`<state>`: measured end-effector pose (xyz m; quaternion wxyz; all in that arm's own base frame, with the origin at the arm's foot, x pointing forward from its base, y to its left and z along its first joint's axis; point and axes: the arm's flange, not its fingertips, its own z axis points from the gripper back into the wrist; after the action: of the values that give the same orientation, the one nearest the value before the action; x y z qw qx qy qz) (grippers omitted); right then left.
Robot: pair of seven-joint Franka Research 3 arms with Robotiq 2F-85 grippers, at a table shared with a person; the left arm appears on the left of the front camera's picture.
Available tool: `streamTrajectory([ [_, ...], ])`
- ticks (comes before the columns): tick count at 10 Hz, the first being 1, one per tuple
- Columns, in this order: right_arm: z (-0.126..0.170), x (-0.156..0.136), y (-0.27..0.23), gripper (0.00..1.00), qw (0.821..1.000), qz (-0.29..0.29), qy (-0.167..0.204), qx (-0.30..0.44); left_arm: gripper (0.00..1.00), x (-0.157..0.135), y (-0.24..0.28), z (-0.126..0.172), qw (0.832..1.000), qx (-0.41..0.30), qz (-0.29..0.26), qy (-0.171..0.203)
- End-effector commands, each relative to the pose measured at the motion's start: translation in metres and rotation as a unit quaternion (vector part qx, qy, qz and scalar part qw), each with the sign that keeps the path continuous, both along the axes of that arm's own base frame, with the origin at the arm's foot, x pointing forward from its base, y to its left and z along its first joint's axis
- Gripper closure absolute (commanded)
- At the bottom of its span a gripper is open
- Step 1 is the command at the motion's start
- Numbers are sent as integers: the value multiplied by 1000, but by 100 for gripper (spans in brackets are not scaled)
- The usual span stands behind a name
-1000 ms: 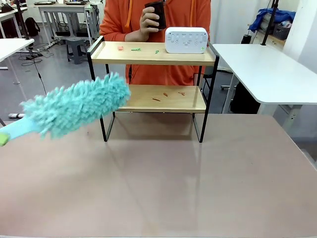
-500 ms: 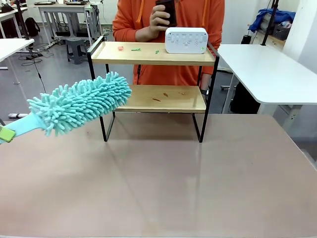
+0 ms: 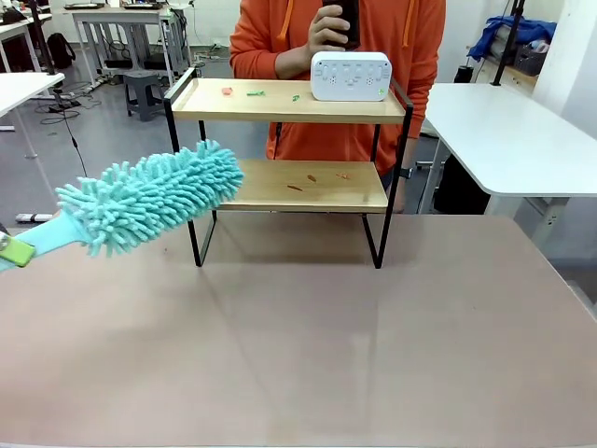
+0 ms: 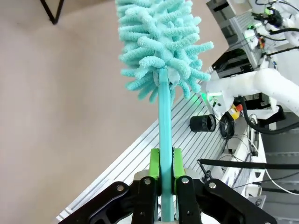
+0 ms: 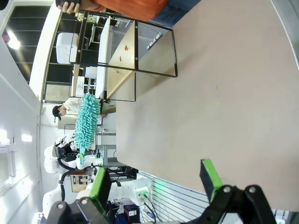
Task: Clean the shelf.
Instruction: Clean the specific tier of the Shelf with the Duster once objects are removed.
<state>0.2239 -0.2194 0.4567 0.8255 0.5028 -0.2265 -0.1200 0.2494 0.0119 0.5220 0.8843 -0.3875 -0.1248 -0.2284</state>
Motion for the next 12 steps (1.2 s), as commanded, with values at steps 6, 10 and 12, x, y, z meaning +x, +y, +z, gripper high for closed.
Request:
streamTrajectory([
  [6, -1, 1, 3, 0, 1000, 1, -16, 2, 88, 74, -96, 1, 989, 10, 145, -5],
  [10, -1, 1, 3, 0, 1000, 1, -16, 2, 88, 122, -135, -6, 985, 21, 168, -23],
  [12, -1, 1, 3, 0, 1000, 1, -16, 2, 88, 138, -155, -12, 984, 34, 172, -28],
])
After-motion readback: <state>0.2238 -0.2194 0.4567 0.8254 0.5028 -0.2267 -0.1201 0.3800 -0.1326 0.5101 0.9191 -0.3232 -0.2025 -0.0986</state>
